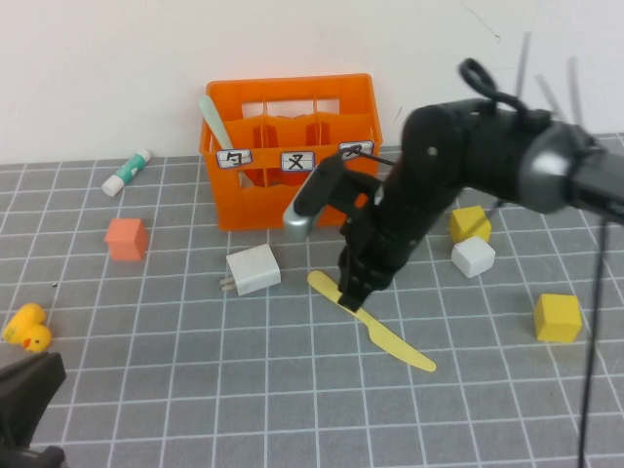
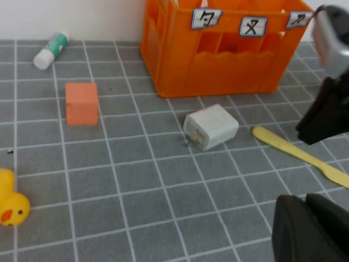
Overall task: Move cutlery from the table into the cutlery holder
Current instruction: Pick up the knife
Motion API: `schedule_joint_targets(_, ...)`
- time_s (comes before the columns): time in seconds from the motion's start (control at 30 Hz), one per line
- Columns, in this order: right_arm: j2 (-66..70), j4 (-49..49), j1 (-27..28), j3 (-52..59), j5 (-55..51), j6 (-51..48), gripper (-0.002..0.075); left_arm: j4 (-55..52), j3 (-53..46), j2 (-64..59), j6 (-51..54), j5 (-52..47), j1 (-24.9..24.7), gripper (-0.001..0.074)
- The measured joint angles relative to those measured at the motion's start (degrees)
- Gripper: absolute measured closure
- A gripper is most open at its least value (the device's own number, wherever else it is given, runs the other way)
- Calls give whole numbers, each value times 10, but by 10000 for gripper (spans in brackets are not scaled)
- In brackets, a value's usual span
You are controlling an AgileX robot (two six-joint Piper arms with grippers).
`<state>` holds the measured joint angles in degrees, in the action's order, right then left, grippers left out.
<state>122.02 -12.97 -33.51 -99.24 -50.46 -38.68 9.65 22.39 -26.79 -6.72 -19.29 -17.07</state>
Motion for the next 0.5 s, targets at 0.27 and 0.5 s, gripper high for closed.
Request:
schedule_joint_targets(0.27, 71, 11, 0, -108, -24, 14, 305, 7, -8, 11, -1, 23, 0, 735)
schedule_joint_targets(0.5, 94, 4, 0, -116, -14, 15, 270, 8, -9, 11, -1, 26, 0, 735)
